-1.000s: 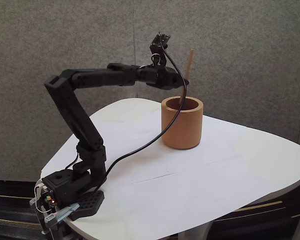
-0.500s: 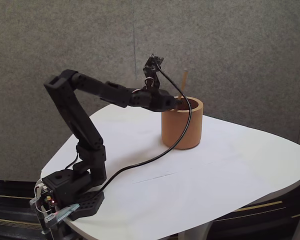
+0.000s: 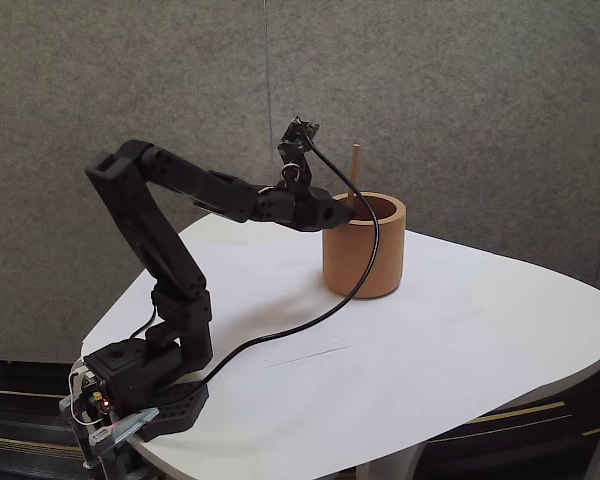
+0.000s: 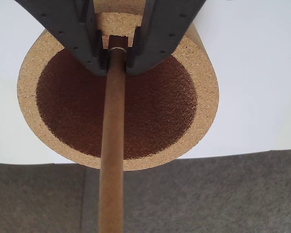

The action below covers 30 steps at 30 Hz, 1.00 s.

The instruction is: Grab the pen and put it in the pen holder.

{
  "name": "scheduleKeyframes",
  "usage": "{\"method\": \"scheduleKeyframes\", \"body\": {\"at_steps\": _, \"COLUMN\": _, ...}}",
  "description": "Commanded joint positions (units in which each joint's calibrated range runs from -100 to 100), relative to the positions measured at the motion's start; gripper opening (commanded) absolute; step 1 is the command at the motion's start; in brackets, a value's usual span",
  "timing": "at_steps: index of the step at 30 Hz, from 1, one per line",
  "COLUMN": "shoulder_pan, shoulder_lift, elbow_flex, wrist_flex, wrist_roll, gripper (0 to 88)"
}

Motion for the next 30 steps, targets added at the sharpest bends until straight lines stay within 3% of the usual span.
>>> {"method": "scheduleKeyframes", "body": {"at_steps": 1, "shoulder_pan": -0.3, "shoulder_lift": -1.8, "elbow_flex": -0.2, "wrist_flex": -0.6, "wrist_roll": 0.2, "gripper": 1.0}}
{"method": "scheduleKeyframes", "body": {"at_steps": 7, "shoulder_pan": -0.3, "shoulder_lift": -1.9, "elbow_flex": -0.5, "wrist_flex": -0.6, "wrist_roll": 0.1, "gripper": 3.4}}
{"method": "scheduleKeyframes", "body": {"at_steps": 12, "shoulder_pan": -0.3, "shoulder_lift": -1.9, "elbow_flex": -1.1, "wrist_flex": -0.6, "wrist_roll": 0.2, "gripper": 21.2}}
{"method": "scheduleKeyframes", "body": {"at_steps": 14, "shoulder_pan": -0.3, "shoulder_lift": -1.9, "elbow_flex": -1.1, "wrist_flex": -1.4, "wrist_roll": 0.2, "gripper": 24.6}}
{"method": "scheduleKeyframes", "body": {"at_steps": 21, "shoulder_pan": -0.4, "shoulder_lift": -1.9, "elbow_flex": -2.7, "wrist_flex": -5.8, "wrist_roll": 0.2, "gripper": 24.8}}
{"method": "scheduleKeyframes", "body": {"at_steps": 30, "shoulder_pan": -1.7, "shoulder_lift": -1.9, "elbow_flex": -17.8, "wrist_flex": -5.2, "wrist_roll": -0.1, "gripper": 24.8}}
